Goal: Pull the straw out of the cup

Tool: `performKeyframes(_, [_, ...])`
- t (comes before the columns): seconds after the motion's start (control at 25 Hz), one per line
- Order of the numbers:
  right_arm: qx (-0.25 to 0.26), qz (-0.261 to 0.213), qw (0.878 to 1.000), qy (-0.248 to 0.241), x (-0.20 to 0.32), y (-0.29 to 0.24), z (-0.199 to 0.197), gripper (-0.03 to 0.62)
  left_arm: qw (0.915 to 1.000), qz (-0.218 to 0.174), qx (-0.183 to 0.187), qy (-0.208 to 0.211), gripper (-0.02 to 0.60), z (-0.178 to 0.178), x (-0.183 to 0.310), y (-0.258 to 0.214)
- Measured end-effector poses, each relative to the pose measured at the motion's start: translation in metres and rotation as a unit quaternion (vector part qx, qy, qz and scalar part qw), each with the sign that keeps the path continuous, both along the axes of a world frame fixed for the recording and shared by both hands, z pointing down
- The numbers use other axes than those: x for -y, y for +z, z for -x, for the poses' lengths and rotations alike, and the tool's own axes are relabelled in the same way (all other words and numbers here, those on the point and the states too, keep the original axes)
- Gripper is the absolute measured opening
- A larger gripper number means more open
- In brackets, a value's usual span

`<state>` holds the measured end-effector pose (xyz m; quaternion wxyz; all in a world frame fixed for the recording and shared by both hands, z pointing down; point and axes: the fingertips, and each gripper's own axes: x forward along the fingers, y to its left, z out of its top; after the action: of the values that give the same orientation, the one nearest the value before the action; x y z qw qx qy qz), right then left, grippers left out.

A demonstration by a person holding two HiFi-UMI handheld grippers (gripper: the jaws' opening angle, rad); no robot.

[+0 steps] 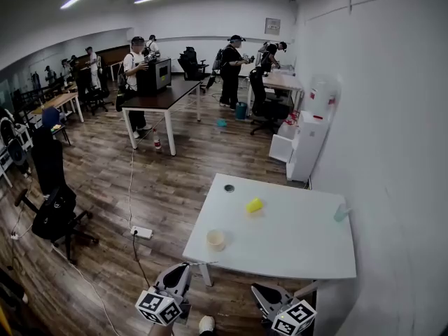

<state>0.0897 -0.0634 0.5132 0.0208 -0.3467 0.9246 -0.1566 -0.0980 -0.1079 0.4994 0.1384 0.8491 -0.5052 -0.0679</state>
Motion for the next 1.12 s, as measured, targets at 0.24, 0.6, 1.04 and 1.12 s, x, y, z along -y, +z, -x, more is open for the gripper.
performKeyframes(0.24, [0.004, 0.01, 1.0, 0.022, 0.035, 0.009, 0.013, 0.021, 0.9998, 0.011, 0.001, 0.014, 0.035, 0.013, 0.039, 0.011])
performKeyframes(0.6, [-0.003, 0.025, 0.999, 0.043, 0.08, 0.018, 0.042, 0.021, 0.9988, 0.028, 0.008, 0.038, 0.035, 0.033, 0.087, 0.033])
performKeyframes(1.04, [-0.018, 0.034, 0.997, 0.069, 0.116, 0.024, 0.075, 0.023, 0.9968, 0.042, -0.001, 0.068, 0.034, 0.056, 0.128, 0.05])
performKeyframes(1.12, [-0.019, 0.037, 0.996, 0.073, 0.117, 0.027, 0.077, 0.021, 0.9965, 0.045, -0.003, 0.07, 0.035, 0.057, 0.131, 0.054])
